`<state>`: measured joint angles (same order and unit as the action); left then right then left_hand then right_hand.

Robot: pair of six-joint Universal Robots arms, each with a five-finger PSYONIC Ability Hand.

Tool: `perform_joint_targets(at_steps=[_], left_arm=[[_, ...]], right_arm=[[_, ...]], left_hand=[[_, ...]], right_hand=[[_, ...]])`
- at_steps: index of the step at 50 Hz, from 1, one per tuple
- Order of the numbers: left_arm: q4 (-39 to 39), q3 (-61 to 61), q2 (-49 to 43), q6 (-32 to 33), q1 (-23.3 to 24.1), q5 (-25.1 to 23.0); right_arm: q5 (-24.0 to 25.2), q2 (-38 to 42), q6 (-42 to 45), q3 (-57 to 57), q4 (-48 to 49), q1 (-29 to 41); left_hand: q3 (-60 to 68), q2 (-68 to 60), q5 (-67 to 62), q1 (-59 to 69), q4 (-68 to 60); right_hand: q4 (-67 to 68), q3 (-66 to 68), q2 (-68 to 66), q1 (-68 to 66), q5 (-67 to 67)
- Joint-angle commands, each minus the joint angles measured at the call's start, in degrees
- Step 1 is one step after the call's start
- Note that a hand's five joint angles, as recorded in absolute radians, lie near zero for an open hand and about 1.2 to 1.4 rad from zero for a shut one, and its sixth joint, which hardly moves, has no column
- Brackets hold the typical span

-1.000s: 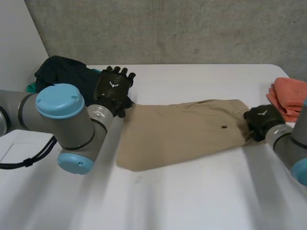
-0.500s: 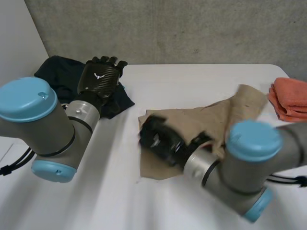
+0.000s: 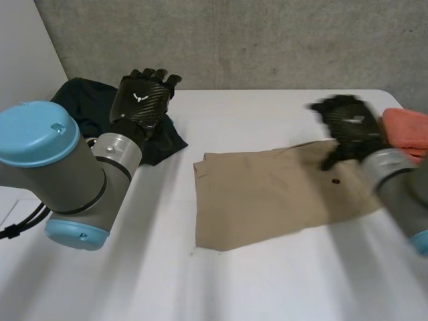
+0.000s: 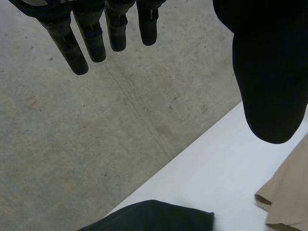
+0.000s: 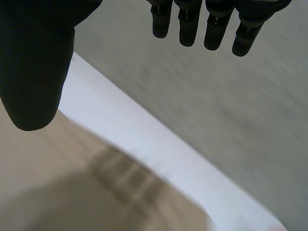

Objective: Fold the laundry.

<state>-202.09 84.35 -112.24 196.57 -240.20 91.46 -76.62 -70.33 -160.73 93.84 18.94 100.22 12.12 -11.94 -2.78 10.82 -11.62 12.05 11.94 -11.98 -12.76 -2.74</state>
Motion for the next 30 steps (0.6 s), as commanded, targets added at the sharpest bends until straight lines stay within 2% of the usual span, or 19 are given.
perform_joint_targets(at_steps=[1,3,7,17,18,20,21,25,30], left_arm=[[0.03,0.56,-0.44,-0.57,0.17,-0.05],[0.03,0.56,-0.52,-0.57,0.26,-0.05],[-0.05,0.47,-1.22,-0.57,0.26,-0.14],[-0.23,0.47,-2.19,-0.57,1.22,-0.23],[-0.32,0.47,-2.19,-0.57,1.22,-0.14],[-0.32,0.47,-2.19,-0.57,1.22,-0.14],[-0.23,0.47,-2.19,-0.57,1.22,-0.14],[-0.23,0.64,-2.11,-0.57,1.31,-0.05],[0.12,0.82,-1.67,-0.57,1.49,0.12]], right_arm=[[7.53,2.38,13.85,1.51,-8.57,-15.74],[11.73,5.27,19.19,1.87,-9.62,-18.55],[15.53,8.53,24.31,1.78,-9.63,-21.72],[17.38,13.37,23.89,-0.15,-5.76,-23.58],[17.47,13.55,23.8,-0.24,-5.41,-23.58],[17.47,13.99,23.8,-0.41,-3.75,-23.49],[17.39,13.99,23.71,-0.33,-3.04,-23.4],[17.3,13.47,23.36,1.08,0.39,-23.4],[16.86,7.68,23.01,1.61,1.62,-21.83]], left_hand=[[-2.12,1.94,2.78,-0.82,1.62],[-2.12,1.94,2.78,-0.82,1.62],[-2.12,1.94,2.78,-0.82,1.62],[-2.12,1.94,2.78,-0.82,1.62],[-2.12,1.94,2.78,-0.82,1.62],[-2.12,1.94,2.78,-0.82,1.62],[-2.12,1.94,2.78,-0.82,1.62],[-2.12,1.94,2.78,-0.82,1.62],[-2.12,1.94,2.78,-0.82,1.62]], right_hand=[[0.54,0.65,-0.61,0.17,0.15],[3.24,3.34,-3.3,-2.53,-2.54],[5.94,6.04,-6.0,-5.23,-5.25],[15.52,15.62,-15.58,-14.81,-14.82],[18.86,18.96,-18.92,-18.15,-18.17],[57.23,57.33,-57.29,-56.52,-56.53],[67.84,67.95,-67.91,-67.13,-67.15],[67.95,68.06,-68.02,-67.24,-67.26],[67.95,68.06,-68.02,-67.24,-67.26]])
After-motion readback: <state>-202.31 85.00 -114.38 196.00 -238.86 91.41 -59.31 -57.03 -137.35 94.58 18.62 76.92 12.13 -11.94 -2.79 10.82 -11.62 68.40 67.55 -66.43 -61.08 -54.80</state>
